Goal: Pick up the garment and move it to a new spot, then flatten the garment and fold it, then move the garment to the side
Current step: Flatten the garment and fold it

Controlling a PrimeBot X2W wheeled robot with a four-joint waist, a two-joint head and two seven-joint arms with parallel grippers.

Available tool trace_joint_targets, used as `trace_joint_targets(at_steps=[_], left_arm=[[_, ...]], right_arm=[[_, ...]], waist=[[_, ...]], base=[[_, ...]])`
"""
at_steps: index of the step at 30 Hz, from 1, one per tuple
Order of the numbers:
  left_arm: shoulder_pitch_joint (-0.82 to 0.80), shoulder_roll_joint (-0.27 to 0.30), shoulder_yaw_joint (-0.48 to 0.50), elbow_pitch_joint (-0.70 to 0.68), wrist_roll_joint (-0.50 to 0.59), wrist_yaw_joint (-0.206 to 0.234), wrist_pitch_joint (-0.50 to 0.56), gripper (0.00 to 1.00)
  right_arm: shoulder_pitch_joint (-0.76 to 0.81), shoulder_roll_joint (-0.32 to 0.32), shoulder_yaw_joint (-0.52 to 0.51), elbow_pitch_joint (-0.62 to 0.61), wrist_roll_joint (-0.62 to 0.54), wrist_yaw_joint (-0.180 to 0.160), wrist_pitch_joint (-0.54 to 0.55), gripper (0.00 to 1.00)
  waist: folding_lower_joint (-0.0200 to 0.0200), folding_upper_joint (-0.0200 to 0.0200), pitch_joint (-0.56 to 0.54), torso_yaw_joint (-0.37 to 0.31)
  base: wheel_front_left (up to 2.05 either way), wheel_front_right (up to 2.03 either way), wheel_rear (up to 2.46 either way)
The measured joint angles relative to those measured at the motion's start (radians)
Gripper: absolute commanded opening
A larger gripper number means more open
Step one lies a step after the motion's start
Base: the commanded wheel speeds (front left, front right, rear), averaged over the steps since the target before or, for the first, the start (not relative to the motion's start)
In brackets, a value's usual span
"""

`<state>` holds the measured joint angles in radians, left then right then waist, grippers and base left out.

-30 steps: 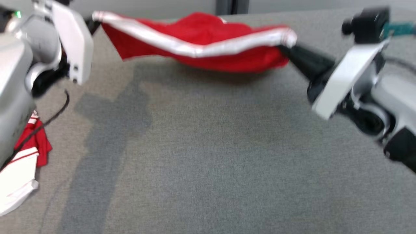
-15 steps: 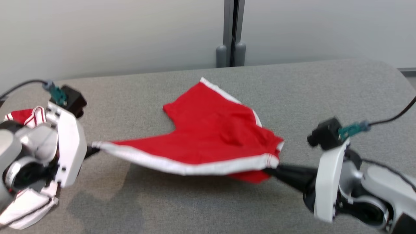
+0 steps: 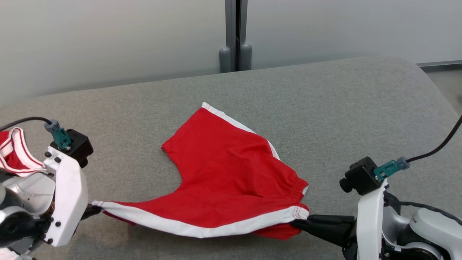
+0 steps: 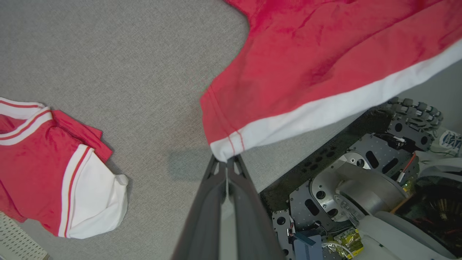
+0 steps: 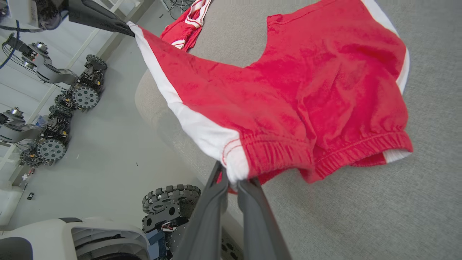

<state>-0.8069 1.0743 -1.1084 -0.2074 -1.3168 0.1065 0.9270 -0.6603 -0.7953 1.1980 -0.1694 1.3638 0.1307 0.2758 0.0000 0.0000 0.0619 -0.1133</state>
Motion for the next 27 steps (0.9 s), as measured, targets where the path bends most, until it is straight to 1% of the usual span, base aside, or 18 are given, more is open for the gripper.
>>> trace_joint_targets(at_steps=[5, 10, 15, 18, 20, 24, 25, 27], left_arm=[[-0.064, -0.021, 0.032, 0.048, -0.028, 0.009, 0.046, 0.00], [-0.160, -0.035, 0.062, 0.121, -0.028, -0.002, 0.105, 0.00], [-0.274, -0.100, 0.079, 0.216, 0.005, -0.018, 0.158, 0.00], [-0.331, -0.152, 0.082, 0.280, 0.024, -0.019, 0.180, 0.00], [-0.366, -0.183, 0.077, 0.322, 0.040, -0.027, 0.194, 0.00], [-0.427, -0.221, 0.063, 0.404, 0.088, -0.048, 0.214, 0.00], [-0.427, -0.221, 0.063, 0.404, 0.088, -0.048, 0.214, 0.00], [-0.460, -0.243, 0.064, 0.439, 0.099, -0.053, 0.217, 0.00]], right_arm=[[-0.001, 0.039, -0.063, 0.028, 0.004, 0.000, 0.002, 0.00], [0.002, 0.096, -0.125, 0.055, 0.013, 0.000, -0.026, 0.00], [0.021, 0.153, -0.174, 0.081, 0.016, 0.000, -0.067, 0.00], [0.032, 0.173, -0.209, 0.091, 0.015, 0.000, -0.096, 0.00], [0.040, 0.182, -0.231, 0.094, 0.014, 0.000, -0.113, 0.00], [0.050, 0.204, -0.268, 0.092, 0.005, 0.000, -0.143, 0.00], [0.050, 0.204, -0.268, 0.092, 0.005, 0.000, -0.143, 0.00], [0.056, 0.221, -0.288, 0.096, 0.003, 0.000, -0.161, 0.00]], waist=[[0.0000, 0.0000, 0.045, -0.031], [0.0000, 0.0000, 0.106, -0.073], [0.0000, 0.0000, 0.177, -0.116], [0.0000, 0.0000, 0.216, -0.144], [0.0000, 0.0000, 0.239, -0.165], [0.0000, 0.0000, 0.276, -0.208], [0.0000, 0.0000, 0.276, -0.208], [0.0000, 0.0000, 0.294, -0.229]], base=[[0.00, 0.00, 0.00], [0.00, 0.00, 0.00], [0.00, 0.00, 0.00], [0.00, 0.00, 0.00], [0.00, 0.00, 0.00], [0.00, 0.00, 0.00], [0.00, 0.00, 0.00], [0.00, 0.00, 0.00]])
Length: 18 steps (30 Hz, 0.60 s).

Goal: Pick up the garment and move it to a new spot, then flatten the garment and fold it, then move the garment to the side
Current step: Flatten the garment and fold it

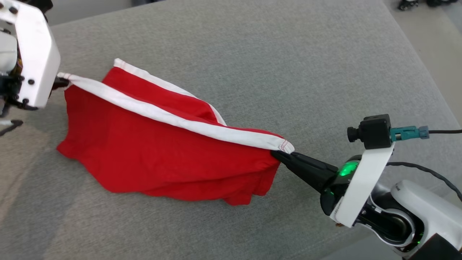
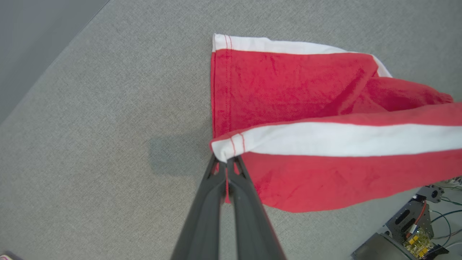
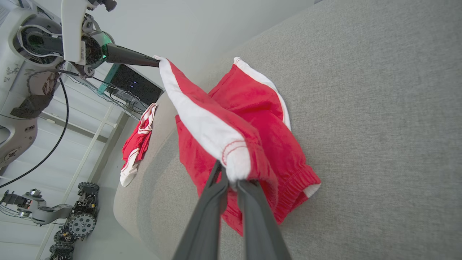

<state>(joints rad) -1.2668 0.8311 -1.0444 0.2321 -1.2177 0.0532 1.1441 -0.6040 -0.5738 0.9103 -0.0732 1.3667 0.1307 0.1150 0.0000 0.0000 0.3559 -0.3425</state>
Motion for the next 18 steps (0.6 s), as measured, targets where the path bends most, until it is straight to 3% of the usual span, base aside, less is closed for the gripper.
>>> trace_joint_targets(at_steps=[12, 18], left_arm=[[-0.134, -0.079, -0.020, 0.193, 0.085, -0.030, 0.016, 0.00], [-0.155, -0.075, -0.040, 0.243, 0.114, -0.051, 0.035, 0.00]], right_arm=[[0.003, 0.147, -0.020, 0.048, -0.041, 0.000, -0.037, 0.00], [-0.008, 0.204, -0.007, 0.084, -0.068, 0.000, -0.046, 0.00]], waist=[[0.0000, 0.0000, 0.100, -0.111], [0.0001, 0.0000, 0.142, -0.151]], base=[[0.00, 0.00, 0.00], [0.00, 0.00, 0.00]])
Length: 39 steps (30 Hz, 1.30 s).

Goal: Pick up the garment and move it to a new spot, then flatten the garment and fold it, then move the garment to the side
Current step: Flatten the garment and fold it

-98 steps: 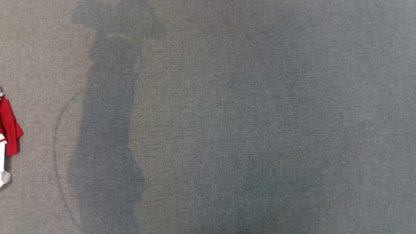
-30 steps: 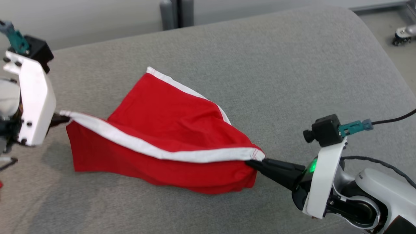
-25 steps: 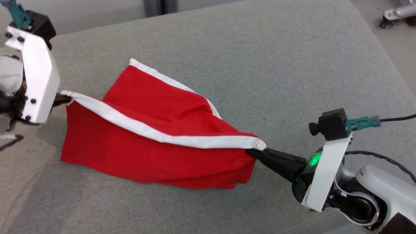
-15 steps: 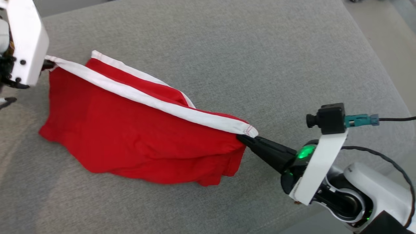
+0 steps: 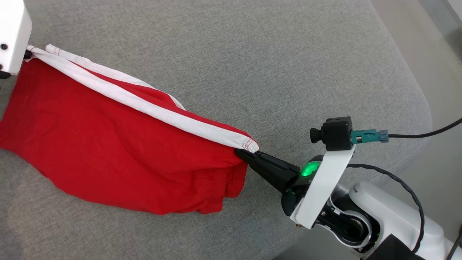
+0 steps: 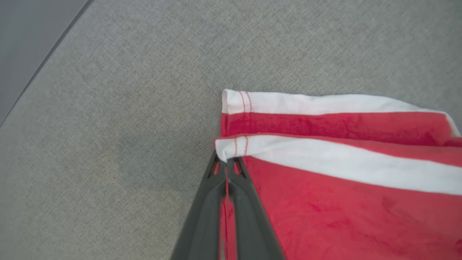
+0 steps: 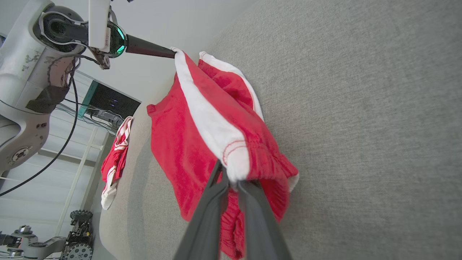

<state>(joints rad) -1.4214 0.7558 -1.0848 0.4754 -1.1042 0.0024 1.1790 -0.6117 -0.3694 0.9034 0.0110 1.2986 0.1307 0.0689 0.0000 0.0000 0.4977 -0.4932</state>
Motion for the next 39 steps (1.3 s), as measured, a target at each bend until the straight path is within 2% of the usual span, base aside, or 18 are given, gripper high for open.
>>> trace_joint_targets(at_steps=[4, 5, 6, 7, 8, 9, 14, 19, 26, 32, 36, 39], left_arm=[[0.000, -0.009, -0.003, 0.026, 0.006, -0.003, -0.017, 0.00], [0.000, -0.010, -0.003, 0.031, 0.011, -0.006, -0.025, 0.09], [0.000, -0.015, -0.005, 0.045, 0.013, -0.011, -0.034, 0.81], [0.000, -0.018, -0.005, 0.051, 0.013, -0.012, -0.036, 1.00], [0.000, -0.022, -0.005, 0.055, 0.013, -0.018, -0.045, 1.00], [0.000, -0.027, -0.004, 0.058, 0.013, -0.019, -0.055, 1.00], [0.001, -0.052, 0.005, 0.082, -0.003, -0.026, -0.071, 1.00], [0.007, -0.044, 0.003, 0.099, -0.011, -0.045, -0.069, 1.00], [0.057, 0.018, -0.003, 0.110, -0.026, -0.051, -0.056, 1.00], [0.113, 0.072, -0.012, 0.091, -0.043, -0.044, -0.037, 1.00], [0.148, 0.087, -0.015, 0.066, -0.073, -0.039, -0.015, 1.00], [0.165, 0.090, -0.014, 0.038, -0.090, -0.028, 0.000, 1.00]], right_arm=[[-0.014, 0.026, 0.006, 0.029, -0.015, 0.000, -0.007, 0.00], [-0.016, 0.030, 0.007, 0.034, -0.017, 0.000, -0.007, 0.00], [-0.023, 0.041, 0.013, 0.040, -0.022, 0.000, 0.000, 0.00], [-0.027, 0.045, 0.014, 0.042, -0.022, 0.000, 0.001, 0.19], [-0.030, 0.047, 0.016, 0.044, -0.023, 0.000, 0.003, 0.48], [-0.033, 0.048, 0.016, 0.047, -0.024, 0.000, 0.003, 1.00], [-0.036, 0.051, 0.019, 0.062, -0.033, 0.000, 0.004, 1.00], [-0.032, 0.048, 0.022, 0.067, -0.033, 0.000, 0.012, 1.00], [0.034, -0.008, -0.019, 0.053, -0.033, 0.000, -0.002, 1.00], [0.099, -0.070, -0.095, -0.028, -0.052, 0.000, -0.057, 1.00], [0.163, -0.131, -0.159, -0.058, -0.067, 0.000, -0.078, 1.00], [0.201, -0.148, -0.205, -0.077, -0.073, 0.000, -0.082, 1.00]], waist=[[0.0000, 0.0000, 0.018, -0.011], [0.0000, 0.0000, 0.020, -0.012], [-0.0001, 0.0000, 0.021, -0.012], [0.0000, 0.0000, 0.019, -0.011], [0.0000, 0.0000, 0.017, -0.010], [0.0000, 0.0000, 0.015, -0.009], [-0.0001, 0.0000, 0.003, -0.002], [0.0000, 0.0000, -0.018, 0.000], [0.0000, 0.0000, -0.052, -0.024], [0.0000, 0.0000, -0.049, -0.054], [0.0000, 0.0000, -0.041, -0.067], [0.0000, 0.0000, -0.036, -0.073]], base=[[0.00, 0.00, 0.00], [0.00, 0.00, 0.00], [0.00, 0.00, 0.00], [0.00, 0.00, 0.00], [0.00, 0.00, 0.00], [0.00, 0.00, 0.00], [0.00, 0.00, 0.00], [0.00, 0.00, 0.00], [0.00, 0.00, 0.00], [0.00, 0.00, 0.00], [0.00, 0.00, 0.00], [0.00, 0.00, 0.00]])
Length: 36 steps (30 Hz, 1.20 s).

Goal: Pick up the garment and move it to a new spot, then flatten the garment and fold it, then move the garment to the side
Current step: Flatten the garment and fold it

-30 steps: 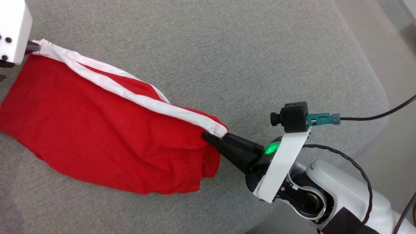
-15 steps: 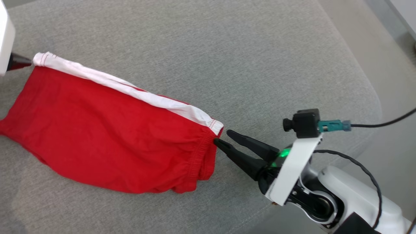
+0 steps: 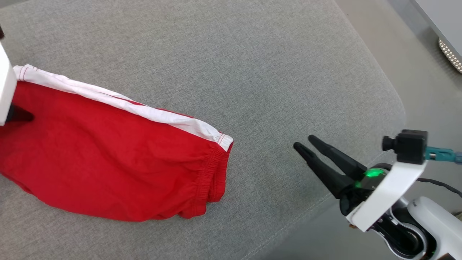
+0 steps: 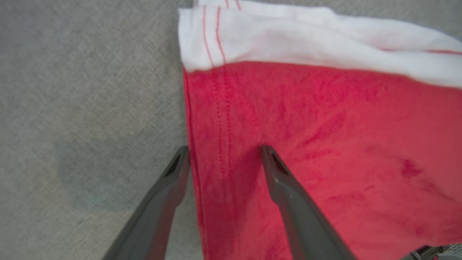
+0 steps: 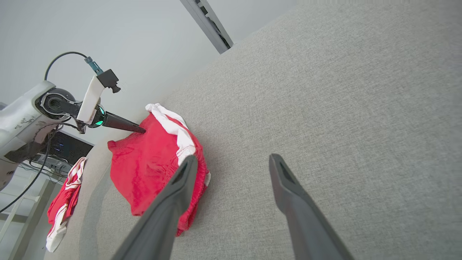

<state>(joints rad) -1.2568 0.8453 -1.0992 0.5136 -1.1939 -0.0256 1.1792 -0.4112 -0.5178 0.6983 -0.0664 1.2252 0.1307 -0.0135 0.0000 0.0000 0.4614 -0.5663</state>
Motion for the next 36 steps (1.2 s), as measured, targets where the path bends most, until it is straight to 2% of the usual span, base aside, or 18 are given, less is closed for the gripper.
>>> trace_joint_targets(at_steps=[4, 5, 6, 8, 16, 23, 36], left_arm=[[0.014, 0.010, 0.004, -0.031, -0.026, 0.009, 0.013, 1.00], [0.021, 0.010, 0.008, -0.040, -0.039, 0.010, 0.016, 0.86], [0.026, 0.007, 0.013, -0.048, -0.050, 0.014, 0.017, 0.51], [0.028, 0.002, 0.017, -0.065, -0.056, 0.018, 0.012, 0.00], [0.047, 0.005, 0.026, -0.069, -0.051, 0.030, -0.036, 0.00], [0.090, -0.014, 0.037, -0.064, -0.077, 0.042, -0.073, 0.00], [0.308, -0.025, 0.090, -0.065, -0.212, 0.062, -0.221, 0.00]], right_arm=[[0.033, -0.001, -0.044, -0.019, -0.014, 0.000, 0.002, 1.00], [0.038, 0.002, -0.051, -0.022, -0.021, 0.000, 0.005, 1.00], [0.044, 0.007, -0.058, -0.026, -0.025, 0.000, 0.009, 1.00], [0.058, 0.017, -0.071, -0.031, -0.036, 0.000, 0.019, 1.00], [0.102, 0.041, -0.139, -0.035, -0.073, 0.000, 0.059, 1.00], [0.145, 0.046, -0.197, -0.048, -0.107, 0.000, 0.106, 1.00], [0.226, 0.096, -0.327, -0.082, -0.196, 0.000, 0.240, 1.00]], waist=[[0.0000, 0.0000, 0.002, -0.005], [0.0000, 0.0000, 0.001, -0.005], [0.0000, 0.0000, 0.001, -0.005], [0.0000, 0.0000, -0.001, -0.002], [0.0000, 0.0000, -0.028, 0.026], [0.0000, 0.0000, -0.067, 0.078], [0.0000, 0.0000, -0.199, 0.213]], base=[[0.00, 0.00, 0.00], [0.00, 0.00, 0.00], [0.00, 0.00, 0.00], [0.00, 0.00, 0.00], [0.00, 0.00, 0.00], [0.00, 0.00, 0.00], [0.00, 0.00, 0.00]])
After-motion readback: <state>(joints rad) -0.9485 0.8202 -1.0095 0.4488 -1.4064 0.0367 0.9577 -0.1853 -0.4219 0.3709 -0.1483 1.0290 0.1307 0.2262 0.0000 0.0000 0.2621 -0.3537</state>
